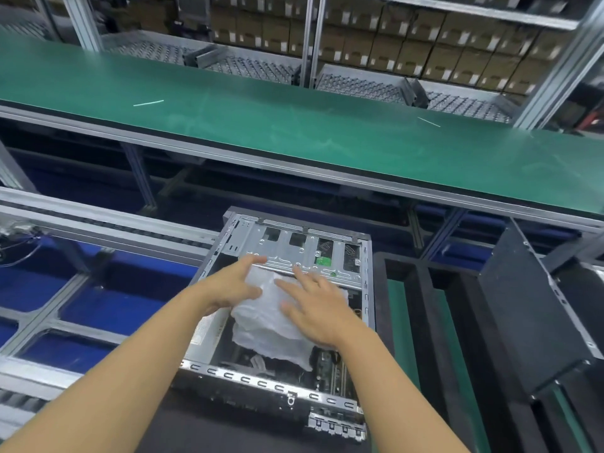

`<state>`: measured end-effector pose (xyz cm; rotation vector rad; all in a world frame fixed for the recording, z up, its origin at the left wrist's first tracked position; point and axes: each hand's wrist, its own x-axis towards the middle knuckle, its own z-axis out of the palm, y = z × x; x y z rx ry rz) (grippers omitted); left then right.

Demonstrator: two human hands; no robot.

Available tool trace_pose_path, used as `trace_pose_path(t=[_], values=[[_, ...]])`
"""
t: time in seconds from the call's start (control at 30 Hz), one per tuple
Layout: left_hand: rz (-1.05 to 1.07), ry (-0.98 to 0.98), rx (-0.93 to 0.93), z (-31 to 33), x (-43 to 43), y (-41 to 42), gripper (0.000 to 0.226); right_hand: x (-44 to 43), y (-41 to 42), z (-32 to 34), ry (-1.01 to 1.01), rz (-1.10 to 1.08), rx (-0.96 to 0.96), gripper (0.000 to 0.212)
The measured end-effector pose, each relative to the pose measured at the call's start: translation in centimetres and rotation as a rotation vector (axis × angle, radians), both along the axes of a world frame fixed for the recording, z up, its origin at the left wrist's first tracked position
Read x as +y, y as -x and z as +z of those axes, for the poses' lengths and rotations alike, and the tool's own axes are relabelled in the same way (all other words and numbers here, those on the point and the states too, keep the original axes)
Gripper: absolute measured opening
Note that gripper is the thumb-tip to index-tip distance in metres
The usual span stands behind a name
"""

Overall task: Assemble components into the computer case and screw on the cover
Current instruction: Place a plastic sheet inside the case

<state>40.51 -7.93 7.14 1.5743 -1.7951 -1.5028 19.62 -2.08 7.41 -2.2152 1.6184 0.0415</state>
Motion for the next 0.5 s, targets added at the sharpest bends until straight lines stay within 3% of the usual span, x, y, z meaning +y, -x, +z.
trace_pose_path(t=[0.1, 0.17, 0.23, 0.3, 0.43, 0.5], values=[[-0.200, 0.212, -0.358, -1.3, 0.6, 1.2, 0.078, 1.1, -0.7, -3.8, -0.181, -0.002, 0.111, 0.067], [-0.349, 0.555, -0.703, -2.6, 1.6, 2.6, 0.078, 1.8, -0.8, -6.2, -0.254, -0.046, 0.139, 0.070], [-0.446, 0.836, -0.877, -3.4, 2.6, 3.8, 0.068, 2.1, -1.0, -7.5, -0.245, -0.096, 0.123, 0.071], [-0.477, 0.800, -0.949, -4.3, 3.5, 4.4, 0.059, 2.1, -1.3, -8.1, -0.205, -0.124, 0.122, 0.074], [-0.613, 0.609, -1.211, -5.9, 4.7, 4.4, 0.071, 2.1, -1.5, -8.6, -0.167, -0.131, 0.105, 0.076], [-0.586, 0.544, -1.245, -6.3, 4.5, 4.0, 0.066, 2.3, -1.4, -8.6, -0.085, -0.136, 0.042, 0.069]])
